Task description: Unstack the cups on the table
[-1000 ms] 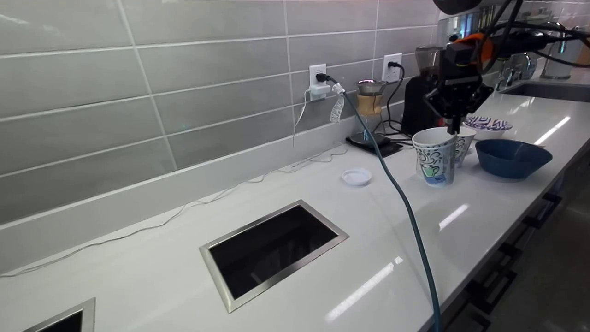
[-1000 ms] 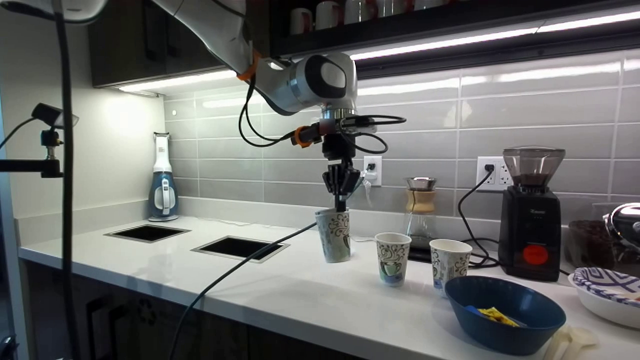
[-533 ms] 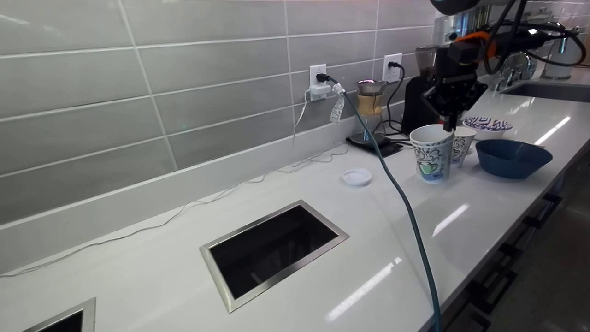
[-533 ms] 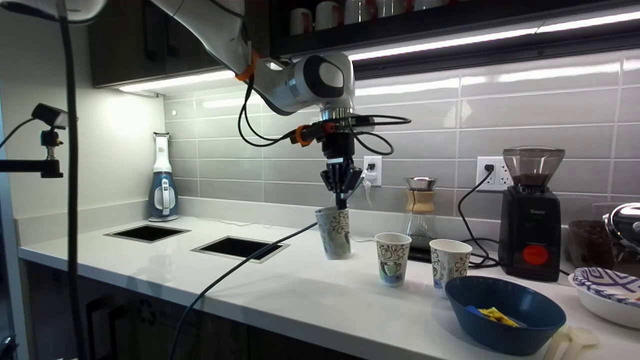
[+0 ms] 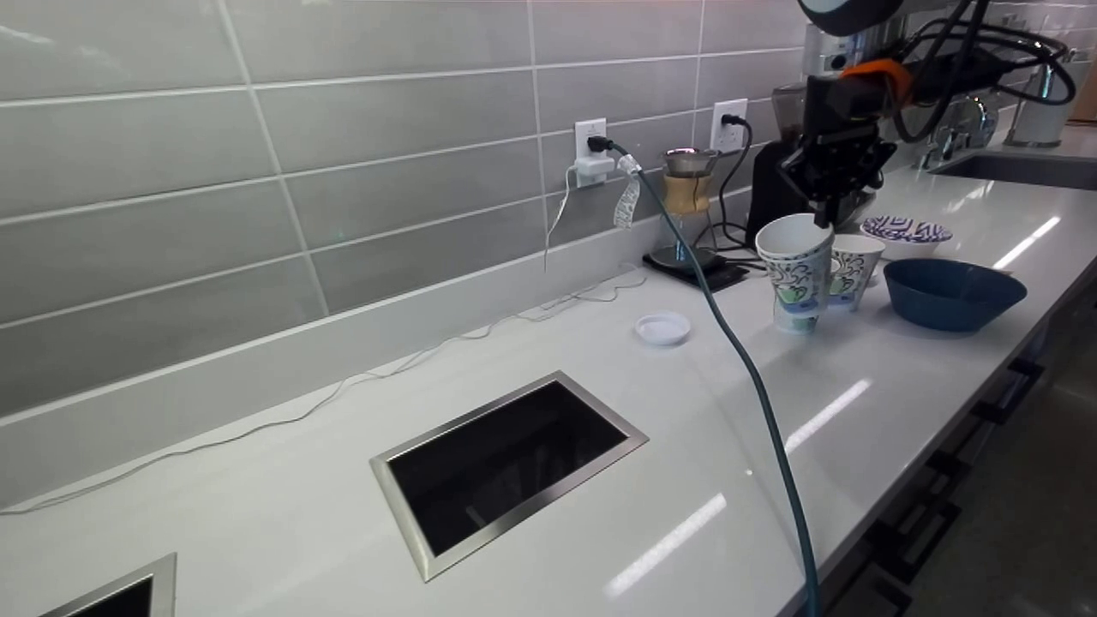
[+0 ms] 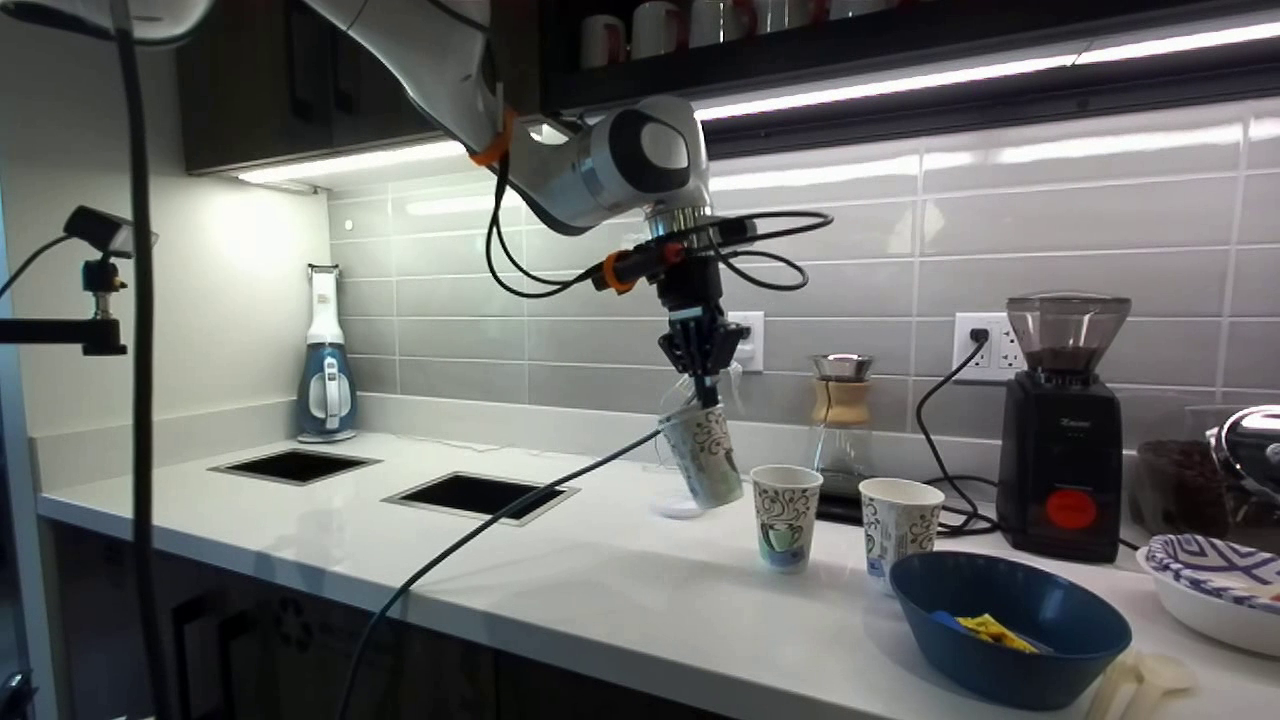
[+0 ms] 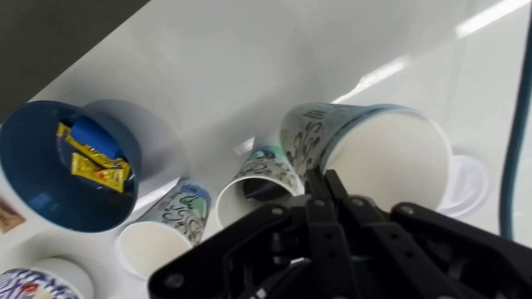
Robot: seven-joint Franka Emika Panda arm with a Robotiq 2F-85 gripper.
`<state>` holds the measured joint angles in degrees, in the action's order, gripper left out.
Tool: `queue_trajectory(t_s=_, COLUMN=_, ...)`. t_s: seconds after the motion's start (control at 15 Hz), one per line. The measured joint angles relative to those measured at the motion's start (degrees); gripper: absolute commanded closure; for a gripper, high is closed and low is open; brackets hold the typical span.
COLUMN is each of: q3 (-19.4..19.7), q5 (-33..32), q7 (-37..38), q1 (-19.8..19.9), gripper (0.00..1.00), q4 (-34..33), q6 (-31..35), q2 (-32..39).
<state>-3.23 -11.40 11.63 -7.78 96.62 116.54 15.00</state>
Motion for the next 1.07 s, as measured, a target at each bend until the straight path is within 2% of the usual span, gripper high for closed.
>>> queue_trajectory(t_s=0.07, q3=0.15, q5=-1.17, q7=0.88, q1=-0.01, gripper=0.99, q4=0.01, q6=0.77, q2=0.01)
queue_trajectory(t_s=0.33, q3=-1.02, q5=5.87, q7=-3.8, q1=0.17, gripper=0.99, q4=0.31, q6=-0.39, q2=0.0)
queue_trajectory(t_s=0.4, q3=-0.92, q5=4.67, q7=-2.76, q1=0.0, gripper=0.99, q4=0.34, q6=0.39, q2=-0.02)
queue_trajectory(t_s=0.6, q3=-1.28, q5=6.89, q7=-4.26, q1=0.09, gripper=0.99, q4=0.46, q6=-0.1, q2=-0.06)
queue_trajectory(t_s=0.8, q3=-1.43, q5=11.12, q7=-7.29, q1=0.72, gripper=0.99, q4=0.42, q6=-2.81, q2=-0.01)
queue_trajectory(t_s=1.07, q3=-0.69, q5=12.87, q7=-6.95, q1=1.89, gripper=0.99, q4=0.26, q6=-6.5, q2=0.32)
